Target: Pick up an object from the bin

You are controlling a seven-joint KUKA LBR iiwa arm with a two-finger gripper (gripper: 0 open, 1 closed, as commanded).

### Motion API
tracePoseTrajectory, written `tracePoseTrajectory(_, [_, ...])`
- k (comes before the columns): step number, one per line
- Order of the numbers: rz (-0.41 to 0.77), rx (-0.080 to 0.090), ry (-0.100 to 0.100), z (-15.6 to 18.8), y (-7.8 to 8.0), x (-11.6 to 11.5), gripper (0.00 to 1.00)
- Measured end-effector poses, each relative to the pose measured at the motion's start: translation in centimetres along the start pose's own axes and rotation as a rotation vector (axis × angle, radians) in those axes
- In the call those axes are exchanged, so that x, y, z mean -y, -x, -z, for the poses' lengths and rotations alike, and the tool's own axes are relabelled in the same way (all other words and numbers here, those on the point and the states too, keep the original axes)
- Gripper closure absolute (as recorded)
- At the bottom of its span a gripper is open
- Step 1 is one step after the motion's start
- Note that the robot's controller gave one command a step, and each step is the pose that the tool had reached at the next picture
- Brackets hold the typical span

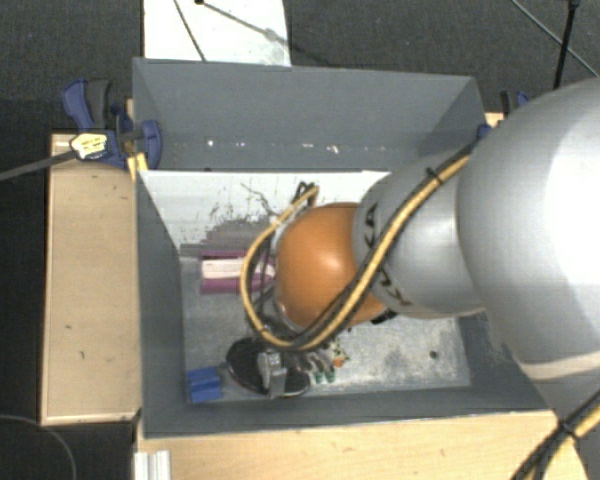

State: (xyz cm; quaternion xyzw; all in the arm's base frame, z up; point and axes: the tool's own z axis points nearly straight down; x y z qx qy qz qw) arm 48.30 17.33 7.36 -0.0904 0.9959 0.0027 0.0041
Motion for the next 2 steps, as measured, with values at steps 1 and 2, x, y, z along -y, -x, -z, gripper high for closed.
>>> tracePoseTrajectory(1, [-0.043, 0.001, -0.002, 12.4, 0.0, -0.4, 1.00])
tracePoseTrajectory(2, [-0.034, -0.002, -0.004, 15.9, 1.1, -0.3, 1.00])
